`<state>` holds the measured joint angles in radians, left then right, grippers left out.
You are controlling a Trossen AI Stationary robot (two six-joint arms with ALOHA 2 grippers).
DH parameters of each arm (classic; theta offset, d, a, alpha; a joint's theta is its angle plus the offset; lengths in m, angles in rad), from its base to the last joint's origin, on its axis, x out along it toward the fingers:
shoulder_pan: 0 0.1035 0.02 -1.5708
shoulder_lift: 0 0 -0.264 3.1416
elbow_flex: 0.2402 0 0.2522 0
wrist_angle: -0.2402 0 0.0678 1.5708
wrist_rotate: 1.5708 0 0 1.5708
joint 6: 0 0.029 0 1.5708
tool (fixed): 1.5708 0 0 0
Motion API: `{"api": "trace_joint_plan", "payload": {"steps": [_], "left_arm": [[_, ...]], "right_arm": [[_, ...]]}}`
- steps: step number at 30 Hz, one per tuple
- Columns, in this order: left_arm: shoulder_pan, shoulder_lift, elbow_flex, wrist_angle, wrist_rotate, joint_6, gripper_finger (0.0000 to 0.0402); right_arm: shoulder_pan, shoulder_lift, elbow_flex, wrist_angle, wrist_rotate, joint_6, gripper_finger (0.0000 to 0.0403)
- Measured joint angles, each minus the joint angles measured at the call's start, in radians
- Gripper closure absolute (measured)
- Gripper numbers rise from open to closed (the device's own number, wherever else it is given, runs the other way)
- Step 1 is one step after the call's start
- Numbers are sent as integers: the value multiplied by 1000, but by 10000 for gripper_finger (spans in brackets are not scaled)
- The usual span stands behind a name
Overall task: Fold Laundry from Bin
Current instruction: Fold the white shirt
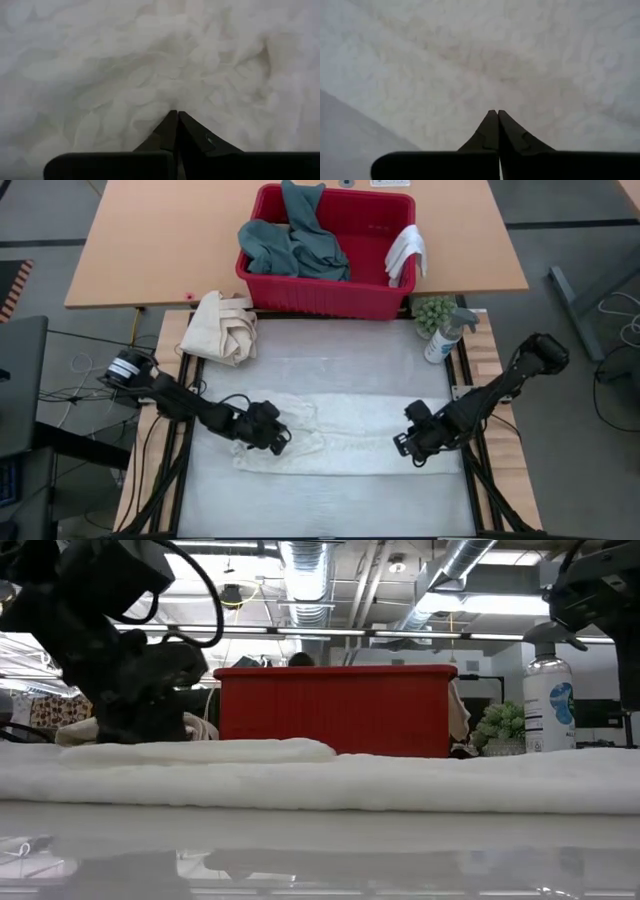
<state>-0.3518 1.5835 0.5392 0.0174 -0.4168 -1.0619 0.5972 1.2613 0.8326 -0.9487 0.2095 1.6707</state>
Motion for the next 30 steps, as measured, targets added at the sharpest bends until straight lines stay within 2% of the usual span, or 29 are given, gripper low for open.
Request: {"api": "trace_joint_plan", "payload": {"steps": [7,11,14,18,24,26,28,30], "left_arm": [[-13,-82,-16,-221,-19,-93,401],[-19,-160,-22,-321,-12,-138,401],[-18,-258,-26,-379,20,-174,401],[-14,-418,-24,-409,47,-197,401],[3,-645,-24,-400,54,-239,401],[12,-692,-24,-296,11,-245,401],[39,-705,-24,-157,-13,-177,401],[81,-676,-22,-16,20,-120,401]], "right_arm": [[25,0,0,-34,0,47,375],[55,0,7,-131,10,146,377],[79,0,7,-208,-23,255,365],[120,0,7,-221,-29,350,313],[133,2,3,-162,11,406,190],[121,2,-10,-163,25,427,151],[101,0,-33,-165,39,431,126],[82,-16,-67,-159,40,424,115]]}}
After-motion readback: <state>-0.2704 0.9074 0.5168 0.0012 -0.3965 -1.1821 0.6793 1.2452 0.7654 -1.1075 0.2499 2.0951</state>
